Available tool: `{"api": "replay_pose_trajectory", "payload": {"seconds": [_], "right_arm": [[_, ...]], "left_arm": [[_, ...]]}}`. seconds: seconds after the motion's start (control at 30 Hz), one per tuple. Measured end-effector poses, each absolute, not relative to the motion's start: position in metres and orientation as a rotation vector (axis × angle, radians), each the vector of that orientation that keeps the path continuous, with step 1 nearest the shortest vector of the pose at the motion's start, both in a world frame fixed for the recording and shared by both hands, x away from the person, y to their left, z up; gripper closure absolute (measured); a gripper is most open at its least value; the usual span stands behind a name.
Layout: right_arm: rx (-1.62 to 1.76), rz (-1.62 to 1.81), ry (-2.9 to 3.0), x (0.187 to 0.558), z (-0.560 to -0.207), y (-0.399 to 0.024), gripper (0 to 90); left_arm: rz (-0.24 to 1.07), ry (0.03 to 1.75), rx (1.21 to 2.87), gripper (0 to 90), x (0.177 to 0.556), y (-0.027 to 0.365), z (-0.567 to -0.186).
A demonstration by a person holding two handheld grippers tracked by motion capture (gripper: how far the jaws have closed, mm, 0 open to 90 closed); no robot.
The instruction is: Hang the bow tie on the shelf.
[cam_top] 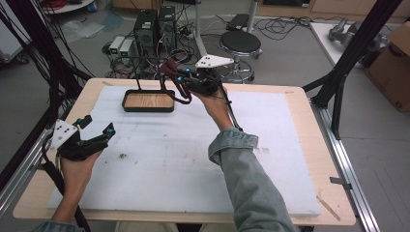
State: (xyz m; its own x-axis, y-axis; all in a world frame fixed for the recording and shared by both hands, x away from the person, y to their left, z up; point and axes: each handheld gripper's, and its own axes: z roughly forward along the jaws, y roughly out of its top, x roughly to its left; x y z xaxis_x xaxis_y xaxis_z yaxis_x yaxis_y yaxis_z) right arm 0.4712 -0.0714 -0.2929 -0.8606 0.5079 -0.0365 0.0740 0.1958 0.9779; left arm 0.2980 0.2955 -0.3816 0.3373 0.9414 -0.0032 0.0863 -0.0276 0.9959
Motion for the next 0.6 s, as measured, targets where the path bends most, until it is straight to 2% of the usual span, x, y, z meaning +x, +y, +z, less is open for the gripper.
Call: {"api": "replay_pose_trajectory", "payload": {"seconds": [0.6], "right_arm": [[0.599, 1.757, 2.1, 0.505, -0.303, -0.047, 76.5]], "left_arm": [[0.913, 1.006, 1.415, 17.9, 0.297, 0.297, -0.381]]}}
